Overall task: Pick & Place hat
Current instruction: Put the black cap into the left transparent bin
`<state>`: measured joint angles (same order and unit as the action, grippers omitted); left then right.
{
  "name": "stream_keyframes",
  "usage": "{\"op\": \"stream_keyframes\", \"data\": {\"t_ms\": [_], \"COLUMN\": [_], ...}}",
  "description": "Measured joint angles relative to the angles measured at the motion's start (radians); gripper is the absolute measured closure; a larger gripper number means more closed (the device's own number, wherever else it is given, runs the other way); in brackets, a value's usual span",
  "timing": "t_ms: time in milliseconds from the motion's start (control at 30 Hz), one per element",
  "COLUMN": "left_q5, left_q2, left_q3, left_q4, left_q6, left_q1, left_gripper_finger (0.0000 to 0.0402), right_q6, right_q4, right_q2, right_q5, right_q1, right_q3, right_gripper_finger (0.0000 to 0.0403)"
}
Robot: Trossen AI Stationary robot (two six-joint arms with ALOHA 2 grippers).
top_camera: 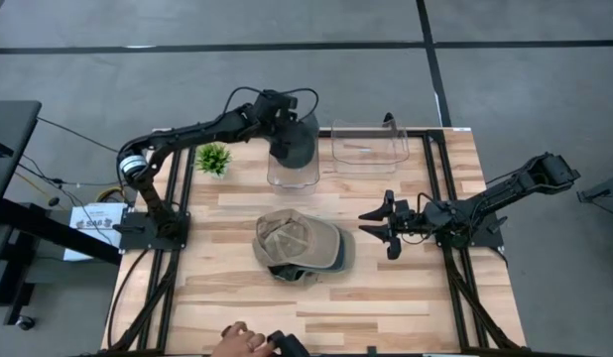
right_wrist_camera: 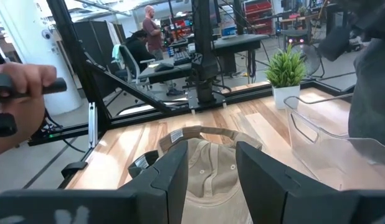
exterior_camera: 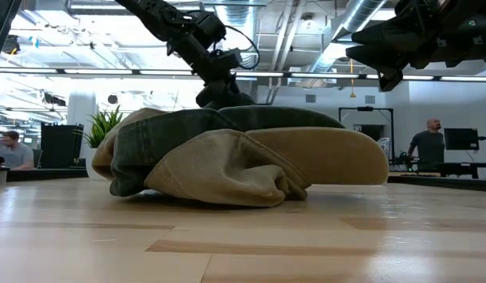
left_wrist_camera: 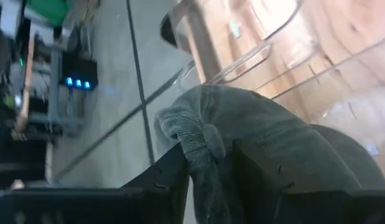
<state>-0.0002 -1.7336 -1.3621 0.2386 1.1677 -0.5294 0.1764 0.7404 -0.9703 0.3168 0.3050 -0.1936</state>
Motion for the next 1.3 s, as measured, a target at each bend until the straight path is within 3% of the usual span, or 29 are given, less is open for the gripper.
{"op": "stream_keyframes", "data": {"t_ms": [367, 567, 833, 1300], "left_q5": [-0.003, -0.094, -0.105, -0.157], "left_q2": [0.000, 0.000, 0.000, 0.000], "left_q3": [0.000, 0.000, 0.000, 0.000], "left_q4": [0.000, 0.001, 0.001, -0.019], "left_q6": [0.266, 0.412, 0.622, 0.747], "left_q1": [0.031, 0.031, 0.034, 0.040], "left_gripper_finger": [0.0360, 0.0385, 0.0387, 0.0386], "right_q6": [0.000, 0.000, 0.000, 0.000], "right_q4": [-0.001, -0.001, -0.001, -0.008], "right_q2": [0.000, 0.000, 0.000, 0.000], "right_q5": [0.000, 0.000, 0.000, 0.000], "right_q1": [0.000, 0.000, 0.000, 0.000], "right_q3": [0.000, 0.000, 0.000, 0.000], "right_gripper_finger": [0.0278, 0.0278, 0.0278, 0.0278]}}
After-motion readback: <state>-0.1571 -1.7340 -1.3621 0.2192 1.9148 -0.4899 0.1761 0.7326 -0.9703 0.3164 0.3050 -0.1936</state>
